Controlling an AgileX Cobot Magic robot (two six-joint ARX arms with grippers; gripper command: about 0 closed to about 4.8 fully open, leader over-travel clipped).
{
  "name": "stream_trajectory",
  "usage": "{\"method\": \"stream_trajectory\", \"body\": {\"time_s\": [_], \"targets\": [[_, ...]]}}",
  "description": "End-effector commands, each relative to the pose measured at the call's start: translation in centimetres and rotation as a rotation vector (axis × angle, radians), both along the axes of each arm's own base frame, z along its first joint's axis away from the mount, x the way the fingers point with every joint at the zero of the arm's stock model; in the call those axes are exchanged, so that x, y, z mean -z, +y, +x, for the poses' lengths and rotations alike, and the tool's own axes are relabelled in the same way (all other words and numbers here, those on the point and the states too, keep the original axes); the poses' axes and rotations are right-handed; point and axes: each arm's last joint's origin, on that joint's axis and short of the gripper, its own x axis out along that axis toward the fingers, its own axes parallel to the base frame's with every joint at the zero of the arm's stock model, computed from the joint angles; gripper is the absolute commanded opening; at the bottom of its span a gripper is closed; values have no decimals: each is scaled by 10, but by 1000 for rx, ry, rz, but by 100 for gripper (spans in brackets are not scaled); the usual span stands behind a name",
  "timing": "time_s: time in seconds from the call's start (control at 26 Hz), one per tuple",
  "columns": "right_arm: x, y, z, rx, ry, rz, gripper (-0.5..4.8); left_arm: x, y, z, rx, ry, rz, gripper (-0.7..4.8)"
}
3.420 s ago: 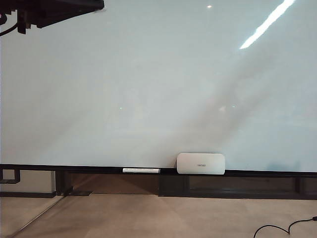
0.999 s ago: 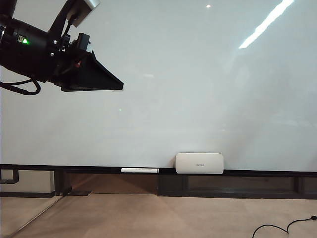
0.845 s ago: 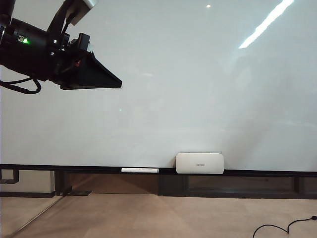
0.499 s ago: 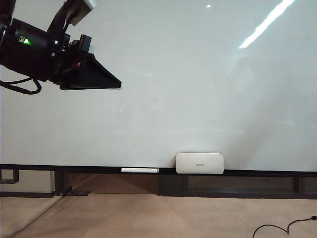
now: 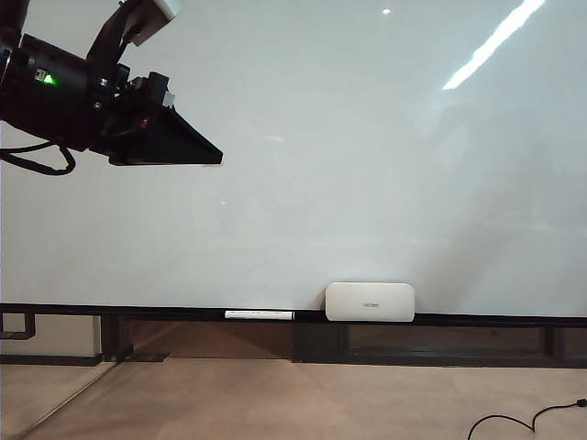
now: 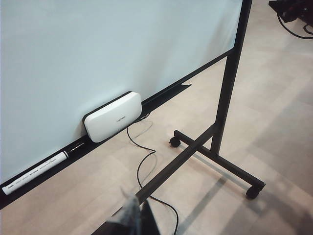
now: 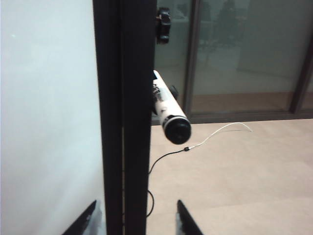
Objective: Reach to the right to find the marker pen, pick it up, and write the number 13 on the whiteboard.
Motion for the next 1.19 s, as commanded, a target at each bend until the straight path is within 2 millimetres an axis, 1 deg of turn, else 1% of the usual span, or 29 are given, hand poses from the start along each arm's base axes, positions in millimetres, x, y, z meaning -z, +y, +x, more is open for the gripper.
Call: {"method": "stream_trajectory", "body": {"time_s": [0.04,0.12,0.19,0.27,0.61,0.77,0.92,1.19], "targets": [[-4,-2,-1,41,-25,-26,223,-3,0,1,1,-24,-9,-6],[-6,-2,-1,43,-36,-38,249,-3,0,1,1,-24,-9,-6],[-8,-3,1,45,-44,-41,290,-3,0,1,2,-24,-8,-6],[-11,-5,3,44,-54,-40,308,-3,0,1,2,-27,-6,-6],[-30,-15,13,61,-96,-68,306,-3,0,1,3,-34,0,-6],[-33,-19,18,52,-74,-42,304,-3,0,1,4,-38,4,-6],[-37,-22,23,1,-46,-26,301,-3,0,1,1,-38,5,-6],[-41,-23,25,-21,-47,-37,301,-3,0,1,1,-39,5,-6]]}}
